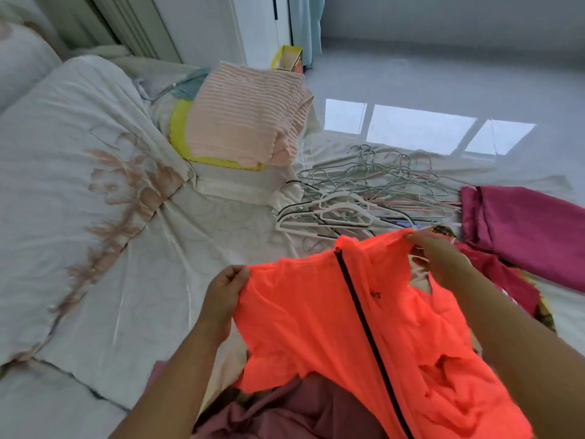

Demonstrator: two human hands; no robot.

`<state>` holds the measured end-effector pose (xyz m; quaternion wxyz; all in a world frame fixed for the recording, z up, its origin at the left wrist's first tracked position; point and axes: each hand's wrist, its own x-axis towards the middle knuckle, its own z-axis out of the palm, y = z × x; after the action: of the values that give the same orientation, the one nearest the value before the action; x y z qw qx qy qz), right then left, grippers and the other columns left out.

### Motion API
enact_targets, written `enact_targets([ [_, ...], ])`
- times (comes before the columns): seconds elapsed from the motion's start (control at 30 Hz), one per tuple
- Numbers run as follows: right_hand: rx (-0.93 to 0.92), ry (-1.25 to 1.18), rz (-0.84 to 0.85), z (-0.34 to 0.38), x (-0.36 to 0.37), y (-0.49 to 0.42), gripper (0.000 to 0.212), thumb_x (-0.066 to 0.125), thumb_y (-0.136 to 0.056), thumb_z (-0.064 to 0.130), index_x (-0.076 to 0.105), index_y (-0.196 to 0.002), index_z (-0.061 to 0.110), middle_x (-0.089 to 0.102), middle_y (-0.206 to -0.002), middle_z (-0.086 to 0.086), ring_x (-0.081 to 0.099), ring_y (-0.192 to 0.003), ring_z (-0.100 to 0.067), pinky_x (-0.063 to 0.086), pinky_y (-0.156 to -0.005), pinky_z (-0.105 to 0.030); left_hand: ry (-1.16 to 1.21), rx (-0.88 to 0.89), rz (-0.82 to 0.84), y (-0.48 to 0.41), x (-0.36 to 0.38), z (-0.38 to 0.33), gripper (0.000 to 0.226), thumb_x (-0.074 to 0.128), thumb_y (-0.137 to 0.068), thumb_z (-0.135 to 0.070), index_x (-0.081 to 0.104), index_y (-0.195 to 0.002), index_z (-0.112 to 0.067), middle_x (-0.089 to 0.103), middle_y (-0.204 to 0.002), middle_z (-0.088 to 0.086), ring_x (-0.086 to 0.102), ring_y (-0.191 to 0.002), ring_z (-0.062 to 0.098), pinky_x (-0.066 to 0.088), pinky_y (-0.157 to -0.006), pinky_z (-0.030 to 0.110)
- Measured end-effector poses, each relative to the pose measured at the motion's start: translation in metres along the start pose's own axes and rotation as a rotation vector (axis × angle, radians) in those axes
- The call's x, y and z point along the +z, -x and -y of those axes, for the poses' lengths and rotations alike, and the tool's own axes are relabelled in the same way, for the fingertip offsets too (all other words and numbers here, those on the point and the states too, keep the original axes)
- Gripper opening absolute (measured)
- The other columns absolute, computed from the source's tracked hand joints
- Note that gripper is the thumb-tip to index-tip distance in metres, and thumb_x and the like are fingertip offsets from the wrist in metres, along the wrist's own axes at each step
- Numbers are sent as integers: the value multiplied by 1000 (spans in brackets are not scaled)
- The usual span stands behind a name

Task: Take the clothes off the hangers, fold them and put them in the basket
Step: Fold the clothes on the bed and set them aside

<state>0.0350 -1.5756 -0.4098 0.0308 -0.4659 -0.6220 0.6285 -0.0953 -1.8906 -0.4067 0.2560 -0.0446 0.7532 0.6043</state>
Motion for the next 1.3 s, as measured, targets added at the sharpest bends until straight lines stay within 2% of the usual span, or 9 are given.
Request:
enact_targets([
  [0.13,-193,-73,-26,71,-37,30,24,40,-94,7,57,-81,20,57,-67,2,53,-60,-12,46,-50,-20,-156,219,78,-3,0,-81,17,54,-93,-19,63,-79,-17,58,-75,-1,48,-71,9,40,-64,23],
  [0.33,-588,427,-201,143,-84,88,29,34,-101,18,56,-112,3,55,-106,-7,47,-99,-17,32,-84,-27,-40,383,134,37,12,-204,17,56,-91,-16,63,-75,-20,62,-58,-12,52,-60,4,43,-60,21],
  [0.5,-678,714,-338,179,-134,127,39,39,-100,28,51,-69,9,57,-77,-11,54,-84,-30,28,-69,-32,-564,601,334,89,9,-273,19,73,-78,-14,60,-87,-25,52,-68,-7,47,-61,6,37,-55,14],
  [0.63,-724,915,-476,204,-168,167,49,45,-96,35,39,-52,14,56,-66,-17,56,-75,-36,31,-63,-35,-703,722,158,110,10,-306,15,73,-79,-20,59,-75,-23,49,-67,-3,44,-63,12,33,-54,17],
  [0.8,-411,728,-138,228,-212,230,46,58,-85,48,71,-65,10,67,-66,-9,57,-60,-19,43,-60,-27,-416,744,-21,112,-19,-348,15,68,-84,-25,63,-70,-24,60,-76,1,52,-73,16,40,-60,24],
  [0.9,-443,781,-31,233,-234,254,23,61,-89,25,75,-74,14,73,-77,-3,63,-69,-13,49,-70,-22,-425,812,-24,121,-27,-374,15,65,-87,-24,64,-73,-28,61,-76,-4,52,-70,10,41,-63,23],
  [1.0,-570,454,-47,244,-242,266,20,56,-92,18,63,-75,9,62,-65,1,54,-56,-7,43,-51,-11,-303,869,46,132,-30,-395,16,62,-89,-16,63,-75,-23,61,-72,-4,50,-68,9,42,-65,23],
  [1.13,-637,-91,-90,249,-234,258,20,42,-97,14,53,-80,13,54,-68,-2,51,-61,-9,47,-56,-20,-125,755,250,136,-27,-394,20,51,-94,-7,55,-77,-18,59,-55,-15,49,-64,8,45,-57,14],
  [1.3,-614,149,-354,241,-215,246,27,41,-98,20,44,-72,16,42,-71,-7,38,-67,-19,29,-59,-30,-83,729,240,132,-25,-389,23,48,-96,-12,51,-75,-21,53,-51,-17,43,-59,5,36,-56,18],
])
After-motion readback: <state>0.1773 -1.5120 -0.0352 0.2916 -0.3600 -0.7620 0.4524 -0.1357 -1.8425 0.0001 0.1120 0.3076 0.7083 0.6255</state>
